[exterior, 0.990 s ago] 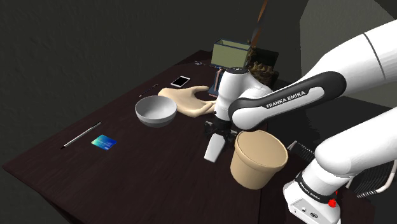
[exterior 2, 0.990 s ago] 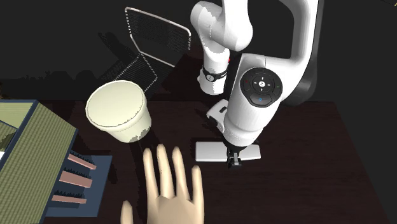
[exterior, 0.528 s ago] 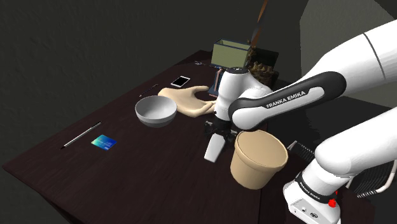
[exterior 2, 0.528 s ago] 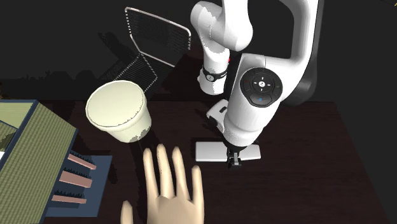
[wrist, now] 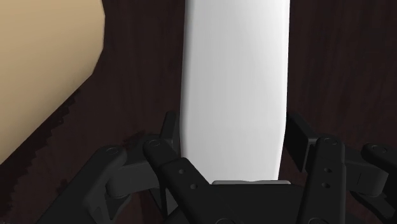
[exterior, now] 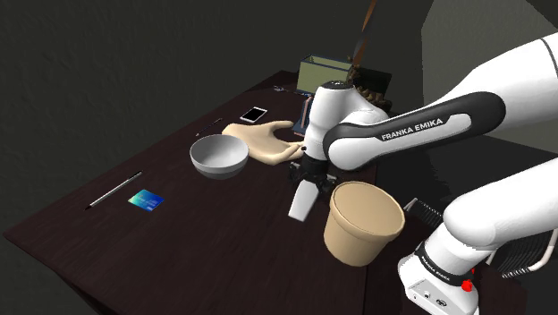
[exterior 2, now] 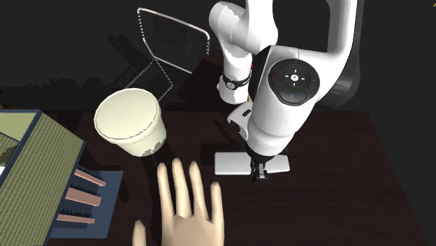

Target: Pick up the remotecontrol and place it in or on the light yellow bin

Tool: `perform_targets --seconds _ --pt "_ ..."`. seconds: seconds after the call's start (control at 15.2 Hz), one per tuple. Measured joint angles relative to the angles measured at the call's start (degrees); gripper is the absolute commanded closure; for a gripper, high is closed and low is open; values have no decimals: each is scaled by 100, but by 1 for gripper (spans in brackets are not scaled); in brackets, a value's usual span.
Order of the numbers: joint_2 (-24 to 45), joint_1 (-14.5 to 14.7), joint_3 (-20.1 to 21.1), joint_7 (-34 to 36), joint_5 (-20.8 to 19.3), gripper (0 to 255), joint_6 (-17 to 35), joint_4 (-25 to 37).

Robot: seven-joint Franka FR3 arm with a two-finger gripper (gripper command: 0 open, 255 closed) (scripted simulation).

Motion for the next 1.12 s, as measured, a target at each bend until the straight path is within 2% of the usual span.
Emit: perform_targets --seconds 1.12 --pt "-808 179 -617 -142 -11 255 -1565 772"
